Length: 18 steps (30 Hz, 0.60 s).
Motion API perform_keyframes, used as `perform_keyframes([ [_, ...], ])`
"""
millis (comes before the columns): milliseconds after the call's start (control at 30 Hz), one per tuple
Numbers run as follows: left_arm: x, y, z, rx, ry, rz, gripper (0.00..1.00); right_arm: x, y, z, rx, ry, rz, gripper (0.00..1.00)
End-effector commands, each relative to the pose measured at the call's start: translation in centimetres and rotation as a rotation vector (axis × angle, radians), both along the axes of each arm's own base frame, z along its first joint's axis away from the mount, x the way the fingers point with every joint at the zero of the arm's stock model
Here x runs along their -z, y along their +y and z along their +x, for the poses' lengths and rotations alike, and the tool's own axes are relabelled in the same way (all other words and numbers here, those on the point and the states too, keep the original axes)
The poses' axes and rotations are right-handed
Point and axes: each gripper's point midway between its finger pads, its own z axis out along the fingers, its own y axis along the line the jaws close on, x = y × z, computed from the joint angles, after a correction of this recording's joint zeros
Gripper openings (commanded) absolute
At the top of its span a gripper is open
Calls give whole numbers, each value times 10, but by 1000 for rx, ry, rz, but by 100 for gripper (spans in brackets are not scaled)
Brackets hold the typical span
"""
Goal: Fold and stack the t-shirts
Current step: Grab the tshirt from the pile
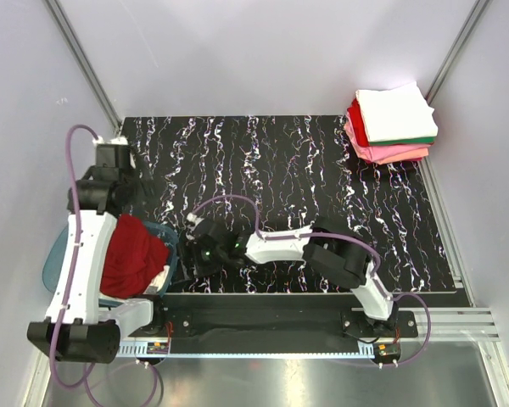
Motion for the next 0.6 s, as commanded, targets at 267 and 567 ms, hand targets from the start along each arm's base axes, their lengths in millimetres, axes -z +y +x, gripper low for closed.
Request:
perform_keyframes([
  [267,96,19,14,-83,216,34,79,-59,-92,59,237,-158,-1,93],
  [567,153,37,13,-150,378,40,68,-85,-129,57,290,-197,36,94],
])
